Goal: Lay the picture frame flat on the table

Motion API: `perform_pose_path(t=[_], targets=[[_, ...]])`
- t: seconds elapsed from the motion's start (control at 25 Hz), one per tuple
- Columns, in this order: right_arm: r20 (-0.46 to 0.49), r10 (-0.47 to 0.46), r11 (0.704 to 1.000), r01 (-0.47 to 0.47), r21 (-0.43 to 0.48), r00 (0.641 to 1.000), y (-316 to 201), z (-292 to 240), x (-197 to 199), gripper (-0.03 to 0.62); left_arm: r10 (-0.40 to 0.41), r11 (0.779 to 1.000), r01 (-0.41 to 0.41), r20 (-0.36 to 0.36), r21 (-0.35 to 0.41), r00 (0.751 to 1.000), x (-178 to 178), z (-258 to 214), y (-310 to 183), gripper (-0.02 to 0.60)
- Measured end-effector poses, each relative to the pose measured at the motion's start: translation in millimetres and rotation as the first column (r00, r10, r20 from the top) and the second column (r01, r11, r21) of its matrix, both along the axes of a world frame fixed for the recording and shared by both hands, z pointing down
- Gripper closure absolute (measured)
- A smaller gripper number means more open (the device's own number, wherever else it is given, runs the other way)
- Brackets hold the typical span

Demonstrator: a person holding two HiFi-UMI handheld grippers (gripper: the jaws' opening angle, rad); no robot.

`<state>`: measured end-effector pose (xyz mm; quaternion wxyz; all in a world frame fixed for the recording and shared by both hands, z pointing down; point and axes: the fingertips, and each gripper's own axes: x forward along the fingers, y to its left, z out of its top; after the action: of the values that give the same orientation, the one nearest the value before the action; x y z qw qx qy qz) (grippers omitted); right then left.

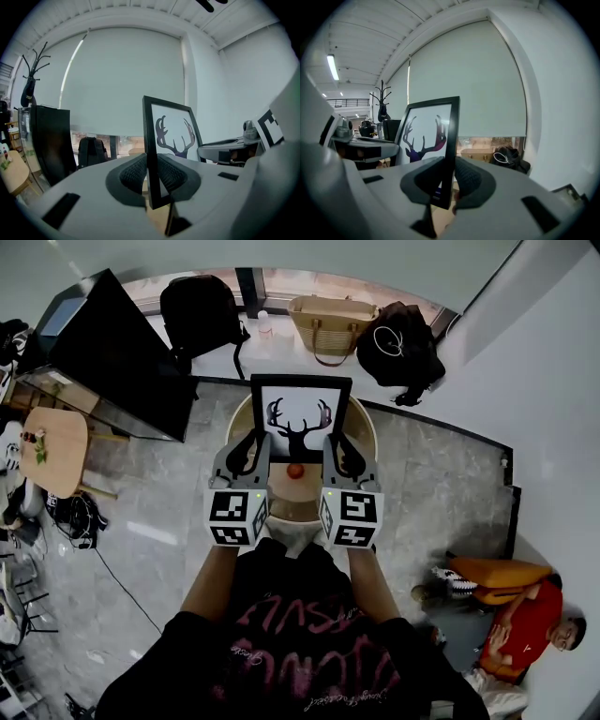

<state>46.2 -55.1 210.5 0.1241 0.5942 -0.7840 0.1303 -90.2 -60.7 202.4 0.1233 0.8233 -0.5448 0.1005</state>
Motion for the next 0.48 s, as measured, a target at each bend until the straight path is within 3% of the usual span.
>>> perform_pose_path(t=[0.48], targets=[[0.011,-0.012,0.998,0.012,-0.055,1.000,17.5,29.8,2.5,0.513,-0.005,0.999,0.005,0.019,-0.048,1.000,2.9,28.9,18.0,0.509]])
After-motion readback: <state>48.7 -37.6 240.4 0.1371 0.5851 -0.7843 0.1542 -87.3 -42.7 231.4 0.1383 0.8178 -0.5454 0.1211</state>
